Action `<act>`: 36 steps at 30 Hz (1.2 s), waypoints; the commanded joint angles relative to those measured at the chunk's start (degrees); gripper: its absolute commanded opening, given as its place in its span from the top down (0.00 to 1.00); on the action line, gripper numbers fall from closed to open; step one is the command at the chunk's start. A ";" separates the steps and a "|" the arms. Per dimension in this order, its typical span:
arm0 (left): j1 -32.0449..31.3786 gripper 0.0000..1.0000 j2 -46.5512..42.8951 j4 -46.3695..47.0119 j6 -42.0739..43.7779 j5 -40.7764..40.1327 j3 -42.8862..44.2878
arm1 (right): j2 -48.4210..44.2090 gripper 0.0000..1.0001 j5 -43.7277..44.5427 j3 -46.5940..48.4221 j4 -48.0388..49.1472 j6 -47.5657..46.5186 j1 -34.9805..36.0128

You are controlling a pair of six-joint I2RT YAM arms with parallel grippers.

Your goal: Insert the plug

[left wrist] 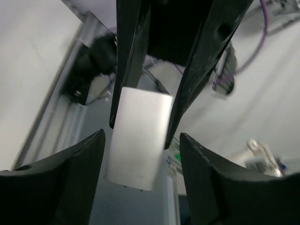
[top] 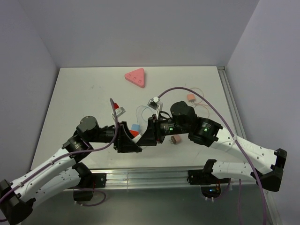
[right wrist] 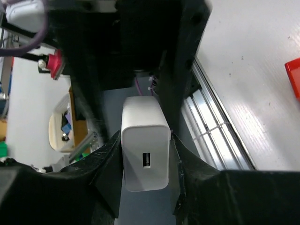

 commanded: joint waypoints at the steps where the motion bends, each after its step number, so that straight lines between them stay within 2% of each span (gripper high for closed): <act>1: -0.02 0.28 -3.70 -17.18 11.01 -14.65 7.28 | -0.40 1.00 4.23 -0.18 2.02 3.86 -0.24; 2: -0.02 0.25 -4.76 -19.69 12.35 -18.70 7.82 | -0.57 1.00 5.90 0.26 1.23 6.65 -0.32; 3: -0.02 0.20 -5.99 -21.63 13.32 -26.22 8.08 | -0.49 1.00 9.05 0.52 -0.26 8.33 -0.41; 4: -0.02 0.08 -9.05 -23.13 14.38 -29.34 7.91 | -0.40 1.00 10.74 0.70 -1.14 10.18 -0.32; 5: -0.02 0.01 -10.64 -23.32 14.74 -31.99 7.65 | 0.04 1.00 12.49 1.22 -2.11 14.03 -0.32; 7: -0.11 0.01 -14.85 -22.18 15.96 -38.48 5.99 | 0.48 1.00 14.00 1.23 -2.38 17.47 -0.41; 10: -0.11 0.00 -18.55 -17.71 18.51 -41.58 3.44 | 0.39 1.00 16.10 0.26 -0.63 24.33 -0.32; 13: -0.11 0.00 -19.54 -13.66 22.02 -40.29 2.29 | 0.04 1.00 18.83 0.70 -0.97 30.40 -0.41; 17: -0.11 0.00 -14.27 -13.65 25.54 -34.23 4.92 | 0.65 1.00 15.69 1.49 1.92 37.69 -1.38; 23: -0.11 0.00 -15.05 -8.03 27.92 -31.14 3.61 | 3.03 1.00 14.53 6.15 -2.11 42.18 -1.82; 31: -0.20 0.02 -15.76 -2.23 25.73 -22.02 2.46 | 3.82 1.00 7.95 3.60 4.56 47.81 -3.31; 36: -0.11 0.02 -13.65 -4.24 26.95 -19.88 3.78 | 3.56 1.00 6.71 2.81 6.94 49.05 -3.31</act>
